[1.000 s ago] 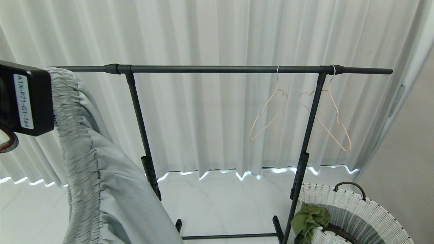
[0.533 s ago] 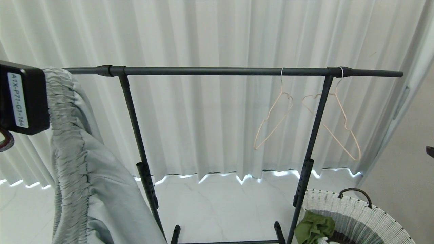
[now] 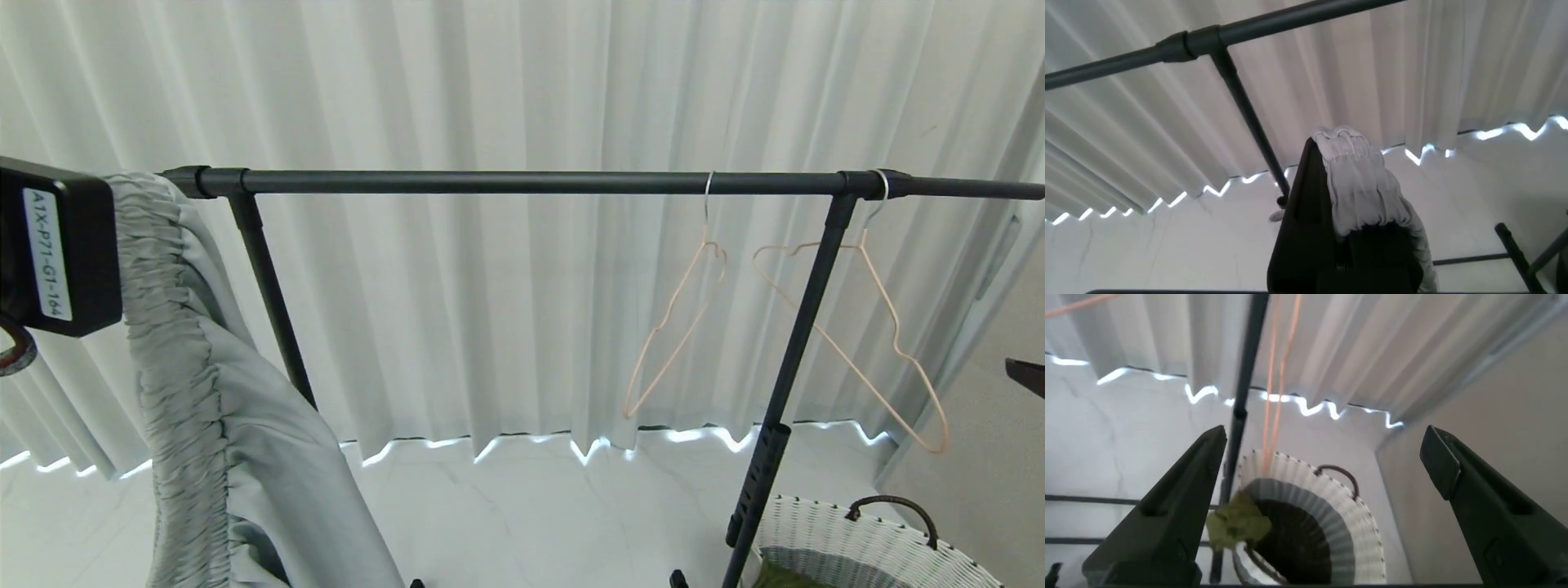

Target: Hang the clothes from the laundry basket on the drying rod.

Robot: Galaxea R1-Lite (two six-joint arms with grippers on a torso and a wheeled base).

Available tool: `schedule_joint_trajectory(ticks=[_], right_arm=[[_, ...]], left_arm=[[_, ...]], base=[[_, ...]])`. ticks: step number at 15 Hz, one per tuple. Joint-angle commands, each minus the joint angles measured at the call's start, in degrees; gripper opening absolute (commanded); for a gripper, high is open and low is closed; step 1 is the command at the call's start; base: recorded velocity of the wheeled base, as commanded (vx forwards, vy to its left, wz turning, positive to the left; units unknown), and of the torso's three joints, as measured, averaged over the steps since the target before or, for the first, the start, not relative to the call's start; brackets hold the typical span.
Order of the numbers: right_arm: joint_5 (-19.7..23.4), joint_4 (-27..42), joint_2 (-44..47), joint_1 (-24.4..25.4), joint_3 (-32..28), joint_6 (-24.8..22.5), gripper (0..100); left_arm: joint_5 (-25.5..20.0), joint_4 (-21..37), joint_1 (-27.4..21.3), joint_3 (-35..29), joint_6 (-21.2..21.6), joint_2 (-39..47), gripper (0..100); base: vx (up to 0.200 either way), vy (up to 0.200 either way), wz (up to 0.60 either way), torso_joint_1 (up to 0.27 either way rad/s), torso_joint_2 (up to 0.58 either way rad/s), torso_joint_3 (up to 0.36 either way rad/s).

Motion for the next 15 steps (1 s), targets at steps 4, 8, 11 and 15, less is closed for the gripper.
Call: schedule_joint_trajectory(ticks=[4,8,11,15], right_arm=[[8.2,-9.5,13.9,-9.0,-1.2,0.0,100],[8.5,-9.4,22.7,-9.5,-4.6,0.6,100],[8.9,-9.4,26.5,-9.1,-6.1,3.7,100],[8.9,-9.5,30.6,-7.3,-6.2,6.2,100]], left_arm=[[0.0,0.0,0.0,1.7,-0.1,-0.5,0],[-8.1,-1.5,-0.2,4.6,0.0,-6.6,0],[-11.7,-1.6,0.0,6.1,0.1,-8.7,0],[-27.4,-4.1,2.0,8.9,6.8,-12.1,0]], base=[[0.0,0.0,0.0,0.0,0.0,0.0],[0.0,0.0,0.0,0.0,0.0,0.0],[0.0,0.0,0.0,0.0,0.0,0.0],[0.0,0.0,0.0,0.0,0.0,0.0]])
